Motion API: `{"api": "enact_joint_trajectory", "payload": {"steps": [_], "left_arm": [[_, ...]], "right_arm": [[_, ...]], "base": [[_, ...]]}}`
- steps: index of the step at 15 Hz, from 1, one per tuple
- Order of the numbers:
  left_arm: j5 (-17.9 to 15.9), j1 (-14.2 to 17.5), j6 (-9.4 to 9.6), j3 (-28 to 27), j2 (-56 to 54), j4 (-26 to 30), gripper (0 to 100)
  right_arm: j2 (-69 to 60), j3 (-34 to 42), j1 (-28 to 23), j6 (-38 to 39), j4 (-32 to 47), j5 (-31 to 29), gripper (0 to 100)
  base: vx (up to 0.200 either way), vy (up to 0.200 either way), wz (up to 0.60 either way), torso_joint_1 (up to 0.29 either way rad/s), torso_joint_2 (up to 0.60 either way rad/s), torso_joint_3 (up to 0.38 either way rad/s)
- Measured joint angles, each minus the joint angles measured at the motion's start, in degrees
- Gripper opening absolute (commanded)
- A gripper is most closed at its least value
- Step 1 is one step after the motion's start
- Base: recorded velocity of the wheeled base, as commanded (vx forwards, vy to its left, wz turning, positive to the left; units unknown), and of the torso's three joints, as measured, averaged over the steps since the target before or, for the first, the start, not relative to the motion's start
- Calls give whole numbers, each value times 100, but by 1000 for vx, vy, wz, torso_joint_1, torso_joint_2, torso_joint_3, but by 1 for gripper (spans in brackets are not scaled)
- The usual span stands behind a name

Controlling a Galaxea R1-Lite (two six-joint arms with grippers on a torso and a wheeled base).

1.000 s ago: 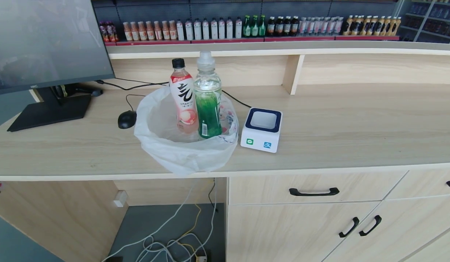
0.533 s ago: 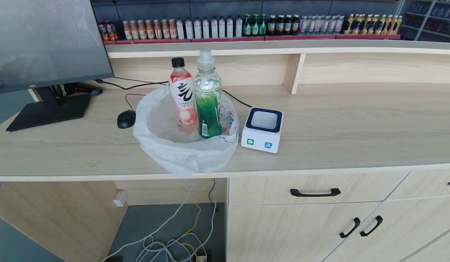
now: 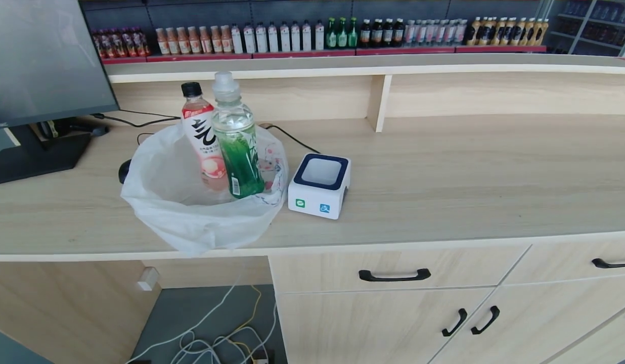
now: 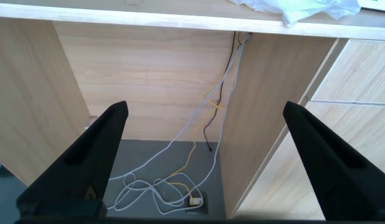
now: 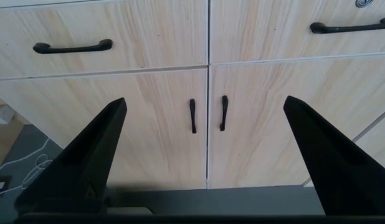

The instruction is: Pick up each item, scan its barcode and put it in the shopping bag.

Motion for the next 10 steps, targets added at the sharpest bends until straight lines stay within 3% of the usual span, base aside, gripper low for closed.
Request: {"api": "enact_joint_trajectory", "payload": {"steps": [10], "left_arm": [[0, -5, 43, 0, 0, 2, 100]], "right_arm": [[4, 0, -11, -18, 0, 1, 100]], "base": [[0, 0, 0, 0, 0, 0]]}}
